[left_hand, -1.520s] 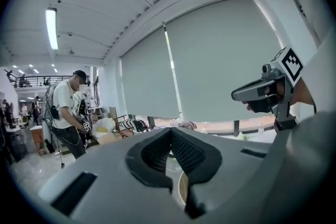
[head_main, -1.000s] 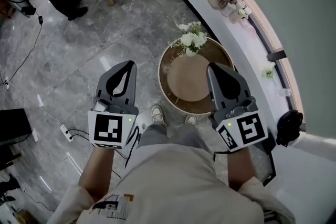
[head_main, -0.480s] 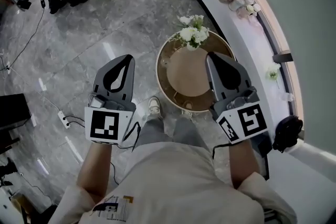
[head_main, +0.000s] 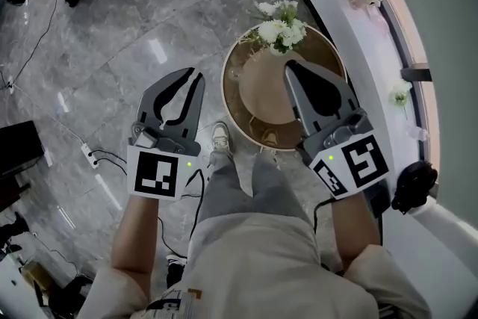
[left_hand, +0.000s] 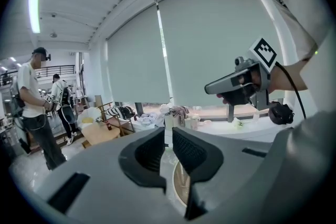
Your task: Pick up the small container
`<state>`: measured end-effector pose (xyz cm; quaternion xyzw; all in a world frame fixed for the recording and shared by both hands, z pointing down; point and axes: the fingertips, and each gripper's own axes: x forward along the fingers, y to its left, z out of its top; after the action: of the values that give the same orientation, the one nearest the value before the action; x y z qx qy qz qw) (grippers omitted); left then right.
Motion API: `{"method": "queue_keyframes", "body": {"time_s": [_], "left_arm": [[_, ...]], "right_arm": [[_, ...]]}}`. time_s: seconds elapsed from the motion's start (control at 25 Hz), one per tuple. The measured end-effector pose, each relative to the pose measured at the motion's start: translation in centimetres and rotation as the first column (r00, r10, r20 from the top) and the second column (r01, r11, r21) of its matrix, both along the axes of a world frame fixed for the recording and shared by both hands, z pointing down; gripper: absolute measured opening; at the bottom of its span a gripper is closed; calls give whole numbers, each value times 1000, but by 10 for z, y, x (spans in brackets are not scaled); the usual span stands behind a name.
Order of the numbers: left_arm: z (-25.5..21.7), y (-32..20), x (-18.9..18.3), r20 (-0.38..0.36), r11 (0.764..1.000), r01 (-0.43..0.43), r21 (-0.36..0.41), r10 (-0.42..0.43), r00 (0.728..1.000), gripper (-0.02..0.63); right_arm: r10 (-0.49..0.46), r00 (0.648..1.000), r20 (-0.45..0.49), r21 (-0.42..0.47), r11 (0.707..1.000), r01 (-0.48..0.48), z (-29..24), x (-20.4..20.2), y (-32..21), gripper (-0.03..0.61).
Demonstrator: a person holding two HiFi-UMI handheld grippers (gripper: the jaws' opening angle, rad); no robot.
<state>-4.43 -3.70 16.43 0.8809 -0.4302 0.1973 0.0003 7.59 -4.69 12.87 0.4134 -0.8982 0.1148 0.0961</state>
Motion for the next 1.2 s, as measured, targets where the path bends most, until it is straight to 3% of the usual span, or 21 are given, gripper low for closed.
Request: {"method": "queue_keyframes", "body": {"time_s": [0.12, 0.32, 0.48, 0.8, 1.2], "left_arm": [[28, -4, 4, -4, 999, -27, -18, 27, 1000, 74], [62, -15, 5, 69, 999, -32, 23, 31, 997, 106], [96, -20, 11, 28, 996, -82, -21, 82, 996, 149], [163, -31, 14, -40, 991, -134, -2, 134, 990, 258], [277, -30, 38, -62, 956, -293, -10, 292, 954, 304]], "right_arm": [[-19, 1000, 6, -24, 1000, 19, 20, -7, -9, 8], [-30, 1000, 4, -50, 998, 30, 51, -19, -26, 8], [-43, 999, 7, -70, 997, 43, 77, -30, -37, 8], [-97, 995, -6, -85, 992, 96, 145, -45, -54, 8], [-131, 991, 13, -121, 984, 131, 227, -58, -55, 8]]}}
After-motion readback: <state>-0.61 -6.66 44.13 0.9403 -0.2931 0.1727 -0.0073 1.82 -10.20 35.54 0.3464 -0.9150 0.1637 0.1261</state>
